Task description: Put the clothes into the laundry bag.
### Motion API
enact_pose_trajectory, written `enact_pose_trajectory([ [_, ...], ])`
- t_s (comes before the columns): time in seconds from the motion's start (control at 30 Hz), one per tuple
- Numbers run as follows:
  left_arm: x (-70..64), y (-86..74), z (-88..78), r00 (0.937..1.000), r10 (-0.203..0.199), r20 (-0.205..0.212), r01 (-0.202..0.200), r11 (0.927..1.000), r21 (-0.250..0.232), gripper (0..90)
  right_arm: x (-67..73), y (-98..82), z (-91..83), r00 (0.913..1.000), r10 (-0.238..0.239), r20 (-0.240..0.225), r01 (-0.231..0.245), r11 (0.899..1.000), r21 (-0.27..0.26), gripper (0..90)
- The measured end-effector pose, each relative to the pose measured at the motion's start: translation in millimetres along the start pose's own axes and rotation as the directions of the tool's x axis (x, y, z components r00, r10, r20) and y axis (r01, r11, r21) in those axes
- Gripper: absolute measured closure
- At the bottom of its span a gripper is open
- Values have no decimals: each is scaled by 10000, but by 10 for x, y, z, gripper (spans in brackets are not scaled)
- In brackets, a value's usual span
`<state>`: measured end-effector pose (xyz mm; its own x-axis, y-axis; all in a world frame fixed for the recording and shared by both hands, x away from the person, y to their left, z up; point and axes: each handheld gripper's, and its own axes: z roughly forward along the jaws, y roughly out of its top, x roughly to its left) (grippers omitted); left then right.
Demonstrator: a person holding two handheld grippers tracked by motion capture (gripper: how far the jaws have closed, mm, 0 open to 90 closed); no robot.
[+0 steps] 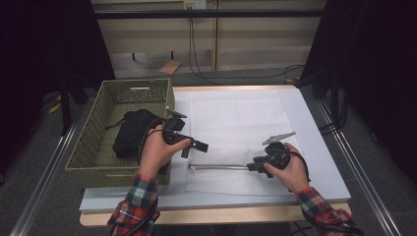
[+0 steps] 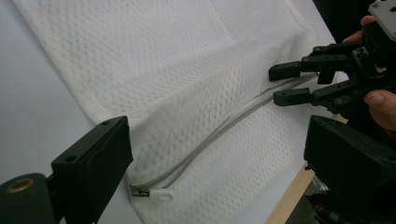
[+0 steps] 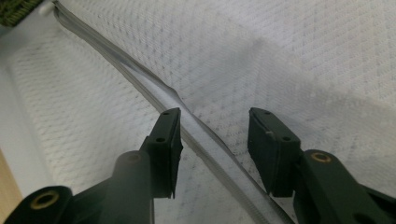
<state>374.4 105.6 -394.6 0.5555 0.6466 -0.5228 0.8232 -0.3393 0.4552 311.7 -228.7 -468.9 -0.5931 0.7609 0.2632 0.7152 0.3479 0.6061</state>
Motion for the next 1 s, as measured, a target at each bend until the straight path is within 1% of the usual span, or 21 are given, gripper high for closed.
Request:
enact_pose_trajectory([
  [0.03,0,-1,2,10000,31,-36,-31,10000,35,79,-12,10,14,9999,8,166,-8,10000,20,556],
  [0.13,-3,-3,9,10000,-38,-2,38,10000,45,79,-22,21,34,9998,-73,206,72,10000,63,556],
  [0.17,-3,-3,7,10000,-45,-7,45,10000,59,79,-24,27,49,9994,-137,317,134,9999,82,559],
  [0.2,-1,-3,3,10000,-6,-30,7,10000,54,80,-25,30,58,9995,-126,276,126,9999,18,560],
  [0.27,-3,-6,1,9999,21,-103,-21,10000,5,80,-16,40,62,9994,-212,284,209,9997,108,544],
  [0.3,-4,-6,1,10000,-8,-80,8,10000,0,80,-5,34,68,9992,-251,311,249,9997,78,553],
  [0.33,-4,-7,2,10000,-3,-86,3,10000,-3,80,6,34,66,9979,-449,474,440,9989,187,573],
  [0.47,2,-12,7,9999,-51,-127,52,10000,85,81,42,38,75,9926,-989,703,966,9947,354,584],
  [0.53,3,-14,8,9998,-7,-190,8,10000,91,85,45,41,82,9874,-1264,953,1236,9917,351,661],
  [0.57,2,-17,12,9997,-33,-255,35,10000,58,88,47,42,76,9853,-1312,1094,1269,9909,455,683],
  [0.6,3,-17,12,9997,-48,-236,50,10000,67,88,41,45,78,9840,-1387,1122,1345,9899,444,697],
  [0.63,2,-17,14,9997,-58,-239,59,10000,62,88,38,44,75,9845,-1335,1137,1292,9906,452,724],
  [0.67,3,-17,16,9997,-66,-232,68,9999,74,88,23,41,77,9811,-1516,1201,1479,9882,391,751],
  [0.73,4,-17,18,9997,-67,-216,70,9999,130,89,8,37,73,9839,-1397,1112,1368,9900,335,773],
  [0.77,6,-16,16,9998,-72,-184,75,9999,145,89,12,36,71,9841,-1346,1162,1314,9907,353,788],
  [0.8,1,-18,19,9997,-110,-213,112,9999,60,89,12,36,71,9841,-1346,1162,1314,9907,353,788],
  [0.87,4,-15,8,9998,-86,-201,88,9999,101,89,8,36,69,9827,-1386,1230,1359,9903,296,835],
  [0.9,1,-15,7,9997,-115,-209,117,9999,66,89,13,38,64,9819,-1347,1332,1311,9907,354,852],
  [0.93,-4,-16,7,9996,-179,-225,178,9998,-6,89,15,38,60,9828,-1293,1315,1251,9913,399,877],
  [0.97,0,-14,1,9996,-119,-239,119,9999,-6,89,11,35,54,9875,-1126,1102,1089,9933,383,884],
  [1.0,-2,-14,-1,9997,-149,-181,149,9999,-27,89,10,36,45,9895,-1054,985,1016,9939,432,887],
])
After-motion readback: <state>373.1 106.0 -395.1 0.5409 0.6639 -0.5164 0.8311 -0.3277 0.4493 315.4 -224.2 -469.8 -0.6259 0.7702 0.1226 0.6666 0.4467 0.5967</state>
